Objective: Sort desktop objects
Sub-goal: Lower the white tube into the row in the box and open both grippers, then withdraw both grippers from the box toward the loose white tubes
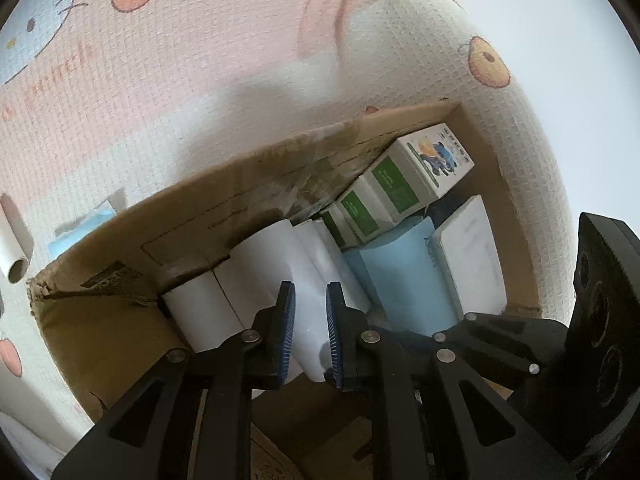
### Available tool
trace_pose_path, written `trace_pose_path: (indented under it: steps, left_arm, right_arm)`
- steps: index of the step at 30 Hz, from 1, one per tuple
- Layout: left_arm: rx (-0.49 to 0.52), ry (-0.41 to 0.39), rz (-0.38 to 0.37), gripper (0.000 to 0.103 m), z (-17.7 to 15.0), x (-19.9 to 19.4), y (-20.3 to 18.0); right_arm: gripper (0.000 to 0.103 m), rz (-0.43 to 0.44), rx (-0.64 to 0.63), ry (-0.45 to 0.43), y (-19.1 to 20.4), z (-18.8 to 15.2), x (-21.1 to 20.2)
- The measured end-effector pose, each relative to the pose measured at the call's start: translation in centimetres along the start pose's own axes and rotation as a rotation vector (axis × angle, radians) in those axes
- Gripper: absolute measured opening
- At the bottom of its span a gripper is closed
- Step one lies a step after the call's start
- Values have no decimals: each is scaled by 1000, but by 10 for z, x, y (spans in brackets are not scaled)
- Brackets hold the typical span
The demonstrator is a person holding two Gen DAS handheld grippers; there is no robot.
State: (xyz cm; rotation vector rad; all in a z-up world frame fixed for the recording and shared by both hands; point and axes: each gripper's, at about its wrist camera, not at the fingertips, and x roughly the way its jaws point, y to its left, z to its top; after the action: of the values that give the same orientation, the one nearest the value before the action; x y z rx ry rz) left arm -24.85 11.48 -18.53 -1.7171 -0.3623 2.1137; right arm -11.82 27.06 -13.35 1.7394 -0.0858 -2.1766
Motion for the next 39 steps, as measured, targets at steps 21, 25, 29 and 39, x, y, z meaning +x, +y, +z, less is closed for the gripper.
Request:
trace_pose_path:
  steps: [21,25,29,39]
  left_arm:
    - [146,-333,-58,17,-45,-83,9]
    - [186,-370,-34,17,-54,-87,7]
    - [229,-441,13,19,-74,-104,11]
    - [302,-514,154,21,-136,-110,54]
  right_arm:
    - [25,-158,-28,-104,36,40,-61]
    - [25,-184,-32,-104,29,37,-64]
    - [25,-263,-57,-123,39,29,-70]
    - [25,-285,-201,-240,101,18,-61]
